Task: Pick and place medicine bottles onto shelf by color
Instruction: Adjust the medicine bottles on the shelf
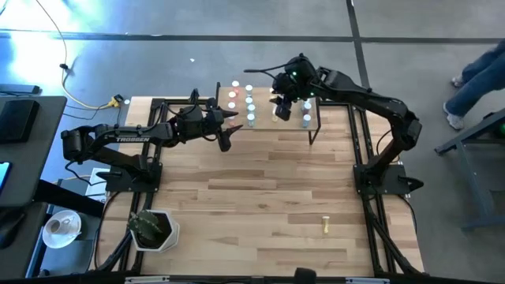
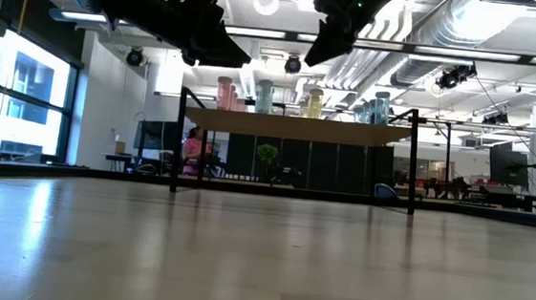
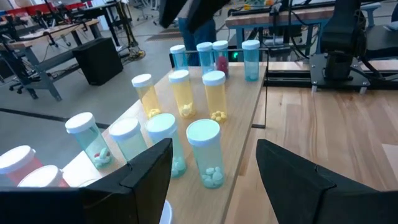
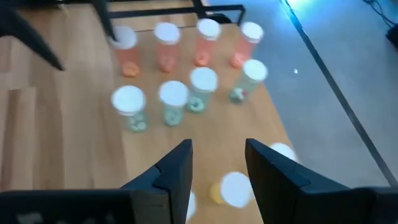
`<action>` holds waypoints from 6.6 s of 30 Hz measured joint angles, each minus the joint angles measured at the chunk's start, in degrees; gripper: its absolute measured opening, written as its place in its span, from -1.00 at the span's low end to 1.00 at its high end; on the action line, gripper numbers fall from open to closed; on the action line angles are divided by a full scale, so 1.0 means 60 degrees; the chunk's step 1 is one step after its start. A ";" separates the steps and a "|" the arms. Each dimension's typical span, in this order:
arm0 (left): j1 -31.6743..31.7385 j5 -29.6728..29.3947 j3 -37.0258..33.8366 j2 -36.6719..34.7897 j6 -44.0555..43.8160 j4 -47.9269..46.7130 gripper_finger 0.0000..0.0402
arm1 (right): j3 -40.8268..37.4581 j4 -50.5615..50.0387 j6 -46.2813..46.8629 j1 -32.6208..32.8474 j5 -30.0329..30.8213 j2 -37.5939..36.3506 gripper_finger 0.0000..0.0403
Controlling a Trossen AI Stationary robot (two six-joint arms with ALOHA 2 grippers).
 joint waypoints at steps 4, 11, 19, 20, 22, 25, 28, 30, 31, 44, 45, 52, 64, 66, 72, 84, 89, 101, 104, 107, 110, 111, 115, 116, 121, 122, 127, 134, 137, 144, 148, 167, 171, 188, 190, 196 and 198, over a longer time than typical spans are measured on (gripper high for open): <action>0.0000 0.0000 0.0000 0.0002 0.0000 0.0000 0.11 | 0.0000 -0.0206 -0.0035 -0.0277 0.0293 0.0000 -0.30; 0.0000 0.0004 0.0000 0.0002 0.0000 0.0000 0.11 | 0.0011 -0.0498 0.0188 -0.0656 0.0884 0.0128 -0.30; -0.0006 0.0020 0.0000 0.0002 0.0001 -0.0003 0.11 | 0.0007 -0.0766 0.0213 -0.0803 0.1445 0.0750 -0.30; -0.0007 0.0031 0.0000 0.0002 0.0000 -0.0004 0.11 | 0.0007 -0.0764 0.0217 -0.0815 0.1627 0.0771 -0.30; -0.0007 0.0033 0.0000 0.0002 0.0001 -0.0011 0.11 | 0.0007 -0.0712 0.0217 -0.0847 0.1717 0.0800 -0.30; -0.0004 0.0033 0.0000 0.0002 0.0000 -0.0011 0.11 | 0.0004 -0.0739 0.0232 -0.0899 0.1703 0.0831 -0.30; -0.0004 0.0033 0.0000 0.0002 0.0000 -0.0011 0.11 | 0.0004 -0.0808 0.0445 -0.1000 0.1659 0.0829 -0.30; -0.0004 0.0033 0.0000 0.0002 0.0000 -0.0013 0.11 | 0.0004 -0.0971 0.0507 -0.1068 0.1634 0.0872 -0.30; -0.0004 0.0033 0.0000 0.0002 0.0000 -0.0015 0.11 | 0.0004 -0.1087 0.0511 -0.1089 0.1632 0.0887 -0.30; -0.0004 0.0035 0.0000 0.0002 0.0000 -0.0050 0.11 | -0.0007 -0.1598 0.0801 -0.1055 0.1198 0.1122 -0.30; -0.0004 0.0034 0.0000 0.0002 0.0001 -0.0065 0.11 | -0.0007 -0.1596 0.0857 -0.1055 0.1188 0.1119 -0.30; 0.0000 0.0035 0.0000 0.0002 0.0002 -0.0073 0.11 | -0.0007 -0.1875 0.1037 -0.1055 0.0872 0.1118 -0.30; 0.0000 0.0036 0.0000 0.0002 0.0002 -0.0071 0.11 | -0.0007 -0.1508 0.1029 -0.1055 0.0621 0.1118 -0.30; 0.0000 0.0034 0.0000 0.0002 0.0001 -0.0071 0.11 | -0.0007 -0.1480 0.1029 -0.1055 0.0621 0.1118 -0.30; 0.0000 0.0036 0.0000 0.0002 0.0004 -0.0073 0.11 | -0.0007 -0.1483 0.1042 -0.1055 0.0347 0.1118 -0.30; 0.0000 0.0036 0.0000 0.0002 0.0000 -0.0069 0.11 | -0.0007 -0.1569 0.1463 -0.1033 0.0326 0.1223 -0.30; 0.0000 0.0036 0.0000 0.0002 0.0002 -0.0069 0.11 | -0.0007 -0.1585 0.1450 -0.0951 0.0350 0.1479 -0.30; 0.0000 0.0036 0.0000 0.0002 0.0002 -0.0069 0.11 | -0.0007 -0.1402 0.1438 -0.0928 0.0351 0.1496 -0.30; 0.0000 0.0036 0.0000 0.0002 0.0004 -0.0069 0.11 | -0.0007 -0.1406 0.1437 -0.0928 0.0378 0.1497 -0.30; 0.0000 0.0036 0.0000 0.0002 0.0004 -0.0071 0.11 | -0.0007 -0.1421 0.1437 -0.0927 0.0783 0.1490 -0.30; 0.0000 0.0036 0.0000 0.0002 0.0003 -0.0073 0.11 | -0.0007 -0.1424 0.1434 -0.0910 0.1178 0.1439 -0.30; -0.0002 0.0036 0.0000 0.0002 0.0002 -0.0073 0.11 | -0.0007 -0.1422 0.1420 -0.0910 0.1182 0.1407 -0.30; -0.0001 0.0036 0.0000 0.0002 0.0001 -0.0073 0.11 | -0.0007 -0.1424 0.1259 -0.0865 0.1231 0.1351 -0.30; 0.0000 0.0036 0.0000 0.0002 0.0001 -0.0073 0.11 | -0.0007 -0.1424 0.1259 -0.0852 0.1240 0.1330 -0.30; -0.0004 0.0036 0.0000 0.0002 0.0002 -0.0073 0.11 | -0.0007 -0.1442 0.1256 -0.0844 0.1240 0.1081 -0.30; 0.0000 0.0036 0.0000 0.0002 0.0001 -0.0073 0.11 | -0.0007 -0.1431 0.1259 -0.0844 0.1240 0.1021 -0.30; -0.0001 0.0036 0.0000 0.0002 0.0001 -0.0073 0.11 | -0.0004 -0.1288 0.1259 -0.0809 0.1271 0.0697 -0.30; -0.0002 0.0036 0.0000 0.0002 0.0002 -0.0076 0.11 | -0.0004 -0.1333 0.1212 -0.0466 0.1451 0.0209 -0.30; -0.0001 0.0036 0.0000 0.0002 0.0003 -0.0077 0.11 | -0.0004 -0.1356 0.1184 -0.0287 0.1448 -0.0020 -0.30; -0.0001 0.0035 0.0000 0.0002 0.0002 -0.0080 0.11 | -0.0004 -0.2130 0.1021 0.0305 0.1409 -0.0248 -0.30; -0.0003 0.0029 0.0000 0.0002 0.0000 -0.0080 0.11 | -0.0004 -0.2355 0.0986 0.0662 0.1236 -0.0201 -0.30; -0.0303 -0.0322 -0.0004 -0.1499 0.0004 -0.1376 0.11 | -0.0004 -0.3571 0.0762 0.0970 -0.0172 -0.0077 -0.56; -0.0509 -0.0319 -0.0004 -0.1971 0.0004 -0.2217 0.11 | -0.0004 -0.3498 0.0782 0.0970 -0.0239 0.0151 -0.63; -0.0889 -0.0823 -0.0004 -0.2526 0.0007 -0.3370 0.11 | -0.0004 -0.2703 0.0643 0.0970 0.0181 0.1227 -0.65; -0.0889 -0.0820 -0.0004 -0.2526 0.0007 -0.3370 0.11 | -0.0004 -0.2695 0.0643 0.0970 0.0180 0.1224 -0.65; -0.0889 -0.0820 -0.0004 -0.2526 0.0007 -0.3366 0.11 | -0.0004 -0.2633 0.0572 0.0908 0.0180 0.1288 -0.65; -0.0889 -0.0820 -0.0004 -0.2526 0.0007 -0.3366 0.11 | -0.0004 -0.2517 0.0501 0.0882 0.0180 0.1331 -0.65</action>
